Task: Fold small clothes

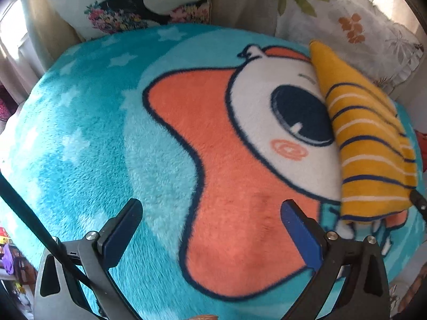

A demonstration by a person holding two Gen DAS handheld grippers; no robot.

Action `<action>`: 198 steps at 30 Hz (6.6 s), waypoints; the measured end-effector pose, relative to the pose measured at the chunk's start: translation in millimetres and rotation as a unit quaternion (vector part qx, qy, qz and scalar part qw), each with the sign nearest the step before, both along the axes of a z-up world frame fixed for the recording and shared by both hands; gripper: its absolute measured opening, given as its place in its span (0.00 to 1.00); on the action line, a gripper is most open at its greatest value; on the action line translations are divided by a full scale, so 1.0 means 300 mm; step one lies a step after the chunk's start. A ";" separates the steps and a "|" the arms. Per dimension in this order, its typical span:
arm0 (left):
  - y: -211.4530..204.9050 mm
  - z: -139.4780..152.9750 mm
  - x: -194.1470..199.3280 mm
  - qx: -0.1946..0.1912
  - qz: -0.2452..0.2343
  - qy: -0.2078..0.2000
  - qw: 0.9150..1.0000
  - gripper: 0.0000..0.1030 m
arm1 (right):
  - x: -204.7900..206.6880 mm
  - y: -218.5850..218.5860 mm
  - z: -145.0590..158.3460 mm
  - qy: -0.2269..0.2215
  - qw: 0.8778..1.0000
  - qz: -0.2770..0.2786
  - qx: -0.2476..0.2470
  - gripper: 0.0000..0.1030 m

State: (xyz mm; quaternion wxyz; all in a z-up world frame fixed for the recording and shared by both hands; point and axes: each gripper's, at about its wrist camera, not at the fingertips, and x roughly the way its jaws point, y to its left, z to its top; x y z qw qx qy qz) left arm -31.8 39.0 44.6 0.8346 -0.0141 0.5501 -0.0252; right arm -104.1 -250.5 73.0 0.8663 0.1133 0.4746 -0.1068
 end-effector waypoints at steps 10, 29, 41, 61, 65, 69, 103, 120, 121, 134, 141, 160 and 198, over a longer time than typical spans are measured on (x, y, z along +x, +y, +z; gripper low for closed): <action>-0.186 0.130 -0.074 0.010 -0.020 -0.019 1.000 1.00 | -0.007 -0.074 0.037 -0.011 0.999 0.037 -0.005 0.61; -0.388 0.094 -0.207 0.037 -0.048 -0.007 0.998 1.00 | -0.094 -0.154 -0.037 0.017 0.998 0.060 0.016 0.63; -0.394 0.078 -0.218 0.038 -0.037 0.004 0.999 1.00 | -0.073 -0.148 -0.057 0.025 0.996 0.079 0.019 0.65; -0.460 0.065 -0.247 0.023 -0.036 0.016 0.999 1.00 | -0.098 -0.175 -0.070 0.036 0.995 0.095 0.006 0.69; -0.481 0.064 -0.252 0.030 -0.042 0.018 0.999 1.00 | -0.117 -0.195 -0.070 0.035 0.995 0.089 0.006 0.69; -0.493 0.065 -0.258 0.036 -0.042 0.018 0.998 1.00 | -0.131 -0.212 -0.067 0.034 0.996 0.086 0.006 0.70; -0.397 0.107 -0.227 0.000 -0.037 -0.003 0.999 1.00 | -0.105 -0.114 -0.025 0.029 0.994 0.104 -0.024 0.73; -0.202 0.090 -0.123 0.003 -0.028 0.007 1.000 1.00 | 0.067 -0.035 0.088 -0.051 0.996 0.069 -0.018 0.57; -0.183 0.087 -0.118 0.004 -0.026 0.008 1.000 1.00 | 0.096 -0.034 0.078 -0.049 0.996 0.071 -0.014 0.42; -0.008 0.065 -0.070 -0.006 0.010 0.017 1.000 1.00 | 0.246 0.001 0.094 -0.046 0.995 0.042 -0.077 0.55; -0.017 0.058 -0.066 -0.002 -0.015 0.021 1.000 1.00 | 0.352 0.150 0.041 -0.040 0.996 0.080 -0.017 0.53; -0.010 0.065 -0.041 -0.008 -0.062 0.012 0.998 1.00 | 0.023 0.188 -0.068 0.040 0.997 0.052 -0.042 0.58; -0.187 0.184 -0.204 0.021 -0.043 -0.030 0.998 1.00 | -0.040 0.138 -0.005 -0.005 0.992 0.106 -0.065 0.69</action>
